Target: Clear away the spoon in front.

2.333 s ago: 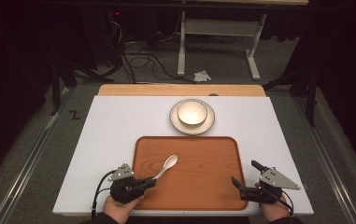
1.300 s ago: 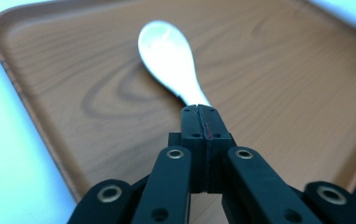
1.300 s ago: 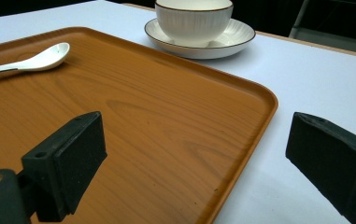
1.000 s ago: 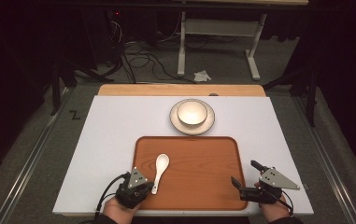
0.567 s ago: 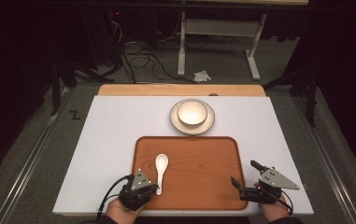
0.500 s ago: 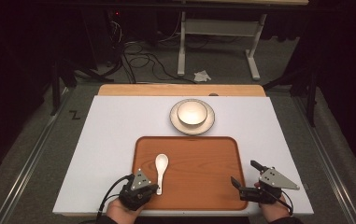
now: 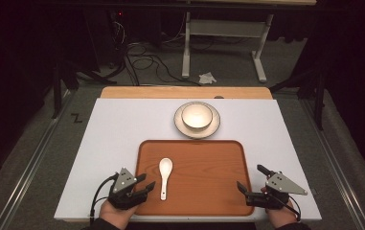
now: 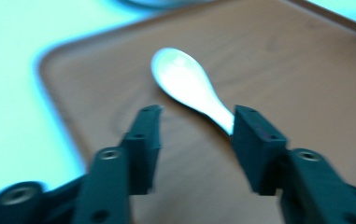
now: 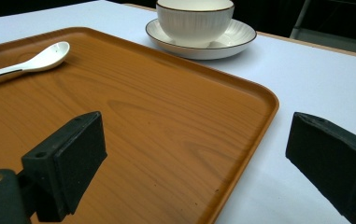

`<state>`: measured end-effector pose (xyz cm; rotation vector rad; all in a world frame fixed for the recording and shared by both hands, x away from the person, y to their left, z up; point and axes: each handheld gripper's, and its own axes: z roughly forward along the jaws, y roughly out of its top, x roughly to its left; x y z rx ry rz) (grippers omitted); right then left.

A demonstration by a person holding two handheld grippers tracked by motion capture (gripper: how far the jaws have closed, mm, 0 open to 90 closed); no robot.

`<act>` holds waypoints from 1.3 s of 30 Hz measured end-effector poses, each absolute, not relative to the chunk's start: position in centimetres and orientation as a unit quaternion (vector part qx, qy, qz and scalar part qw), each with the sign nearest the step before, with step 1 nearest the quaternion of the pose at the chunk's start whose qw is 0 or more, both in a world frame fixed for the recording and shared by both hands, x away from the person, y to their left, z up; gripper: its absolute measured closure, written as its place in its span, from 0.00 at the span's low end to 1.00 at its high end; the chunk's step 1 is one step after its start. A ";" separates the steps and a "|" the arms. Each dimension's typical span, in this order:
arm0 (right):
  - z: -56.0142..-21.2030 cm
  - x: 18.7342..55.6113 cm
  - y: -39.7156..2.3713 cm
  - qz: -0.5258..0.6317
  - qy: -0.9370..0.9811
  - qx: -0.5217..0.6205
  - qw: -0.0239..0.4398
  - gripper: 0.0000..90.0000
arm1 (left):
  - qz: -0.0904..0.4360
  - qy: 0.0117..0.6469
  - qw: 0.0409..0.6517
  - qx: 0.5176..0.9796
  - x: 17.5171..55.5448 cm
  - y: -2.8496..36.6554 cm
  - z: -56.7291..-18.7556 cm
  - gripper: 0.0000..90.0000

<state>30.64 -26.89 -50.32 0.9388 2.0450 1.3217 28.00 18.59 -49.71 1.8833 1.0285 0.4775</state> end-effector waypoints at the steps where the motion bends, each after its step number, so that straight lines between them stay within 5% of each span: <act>1: -50.3 30.7 -26.9 0.488 0.756 0.347 0.263 0.06 | 0.200 0.418 0.460 0.757 28.0 19.0 -49.6 0.49; 13: -50.3 30.6 -27.1 0.489 0.753 0.352 0.263 0.06 | 0.274 0.459 0.465 0.706 27.6 23.9 -48.7 0.14; 17: -50.3 30.7 -27.1 0.489 0.753 0.353 0.263 0.06 | 0.254 0.472 0.472 0.700 27.9 24.8 -48.7 0.00; 39: -50.3 30.7 -27.0 0.488 0.754 0.353 0.262 0.06 | 0.232 0.458 0.480 0.711 27.9 23.8 -49.0 0.00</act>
